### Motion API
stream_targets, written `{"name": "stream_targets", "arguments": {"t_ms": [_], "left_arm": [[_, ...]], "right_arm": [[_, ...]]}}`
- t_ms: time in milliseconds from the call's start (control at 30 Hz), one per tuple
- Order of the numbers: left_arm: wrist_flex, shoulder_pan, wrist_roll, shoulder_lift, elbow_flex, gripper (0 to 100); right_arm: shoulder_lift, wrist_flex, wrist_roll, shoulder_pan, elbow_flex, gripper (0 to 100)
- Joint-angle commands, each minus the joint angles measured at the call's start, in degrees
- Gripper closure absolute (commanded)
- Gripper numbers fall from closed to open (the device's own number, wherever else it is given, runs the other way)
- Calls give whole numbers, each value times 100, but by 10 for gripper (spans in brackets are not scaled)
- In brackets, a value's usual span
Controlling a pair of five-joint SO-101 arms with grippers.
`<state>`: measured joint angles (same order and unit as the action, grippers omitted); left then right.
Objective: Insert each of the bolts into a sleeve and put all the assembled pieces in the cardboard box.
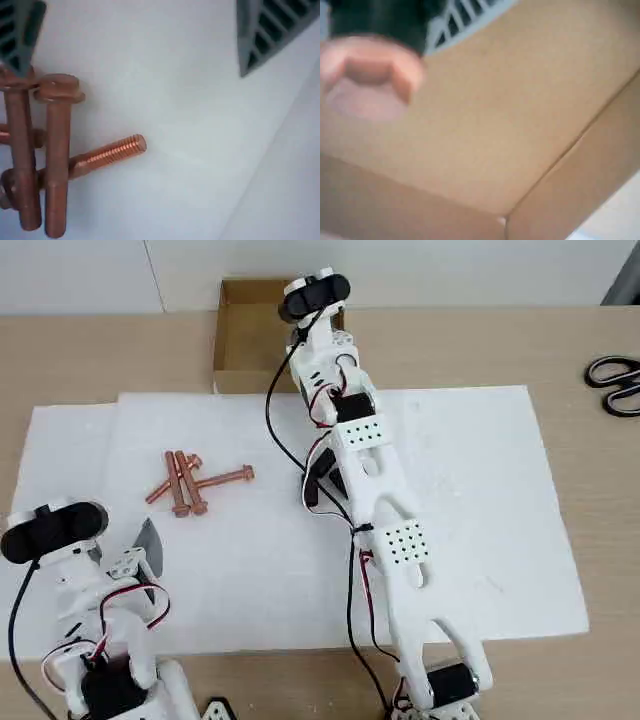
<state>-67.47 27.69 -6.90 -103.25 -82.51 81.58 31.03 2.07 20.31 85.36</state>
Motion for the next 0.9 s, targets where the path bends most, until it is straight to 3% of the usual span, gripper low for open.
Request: {"name": "stream_targets", "arguments": {"t_ms": [0,367,867], "left_arm": [[0,44,26,-44,22,744],[0,44,26,-44,22,744],[0,35,26,-44,22,744]], "right_arm": [[-101,-136,79,-66,413,860],[-268,-40,88,-189,615,817],[-3363,3679,79,-523,1099,818]]}}
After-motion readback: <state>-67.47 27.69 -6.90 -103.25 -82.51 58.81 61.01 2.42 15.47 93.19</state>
